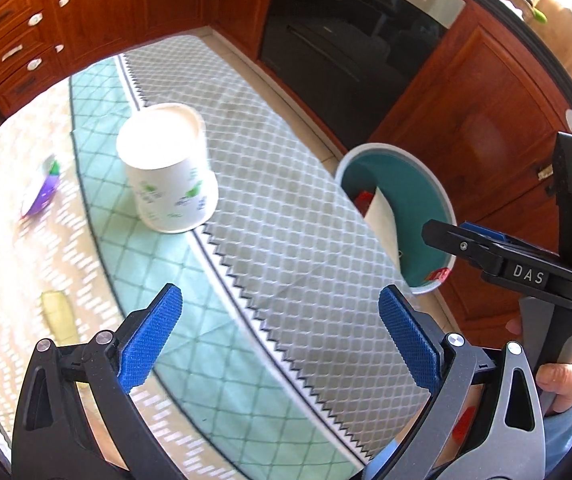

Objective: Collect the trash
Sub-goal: 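Move both tools back over the table toward the paper cup and plastic lid, then grasp the white paper cup with the right tool while the left tool grasps the red-rimmed lid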

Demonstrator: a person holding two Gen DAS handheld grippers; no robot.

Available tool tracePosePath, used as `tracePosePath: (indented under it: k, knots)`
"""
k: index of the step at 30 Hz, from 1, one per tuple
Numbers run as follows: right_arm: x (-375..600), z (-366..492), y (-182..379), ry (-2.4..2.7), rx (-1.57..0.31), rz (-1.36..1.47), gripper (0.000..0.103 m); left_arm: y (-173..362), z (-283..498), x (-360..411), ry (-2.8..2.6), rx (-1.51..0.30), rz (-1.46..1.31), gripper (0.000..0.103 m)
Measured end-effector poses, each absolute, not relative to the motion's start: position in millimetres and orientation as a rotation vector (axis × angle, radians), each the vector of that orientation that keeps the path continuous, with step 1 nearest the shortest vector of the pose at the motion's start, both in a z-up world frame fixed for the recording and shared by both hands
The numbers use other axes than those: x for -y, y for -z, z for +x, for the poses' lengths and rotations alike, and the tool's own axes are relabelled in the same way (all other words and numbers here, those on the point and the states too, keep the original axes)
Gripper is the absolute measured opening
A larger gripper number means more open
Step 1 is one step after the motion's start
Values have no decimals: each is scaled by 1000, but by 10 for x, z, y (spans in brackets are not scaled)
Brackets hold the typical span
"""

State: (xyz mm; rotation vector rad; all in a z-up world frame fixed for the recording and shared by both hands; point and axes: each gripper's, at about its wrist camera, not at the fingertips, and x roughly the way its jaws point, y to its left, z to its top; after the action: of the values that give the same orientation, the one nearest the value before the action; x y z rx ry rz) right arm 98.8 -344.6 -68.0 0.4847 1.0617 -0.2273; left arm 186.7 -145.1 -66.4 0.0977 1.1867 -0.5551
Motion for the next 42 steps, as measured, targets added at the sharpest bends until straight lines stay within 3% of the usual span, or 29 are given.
tracePosePath:
  k: [23, 36, 37, 40, 42]
  knots:
    - [1820, 1997, 429, 6, -1090, 290, 87, 790, 2207, -151, 343, -1175, -78, 99]
    - [1665, 2461, 600, 49, -1047, 246, 86, 913, 2465, -658, 249, -1179, -122, 99]
    - [1667, 2492, 620, 53, -1043, 241, 84, 911, 2503, -659, 246, -1175, -116, 99]
    - [1658, 2563, 687, 61, -1046, 227, 61, 933, 2666, -651, 243, -1172, -102, 99]
    - [1681, 2574, 702, 63, -1037, 231, 57, 956, 2794, -629, 239, -1172, -88, 99]
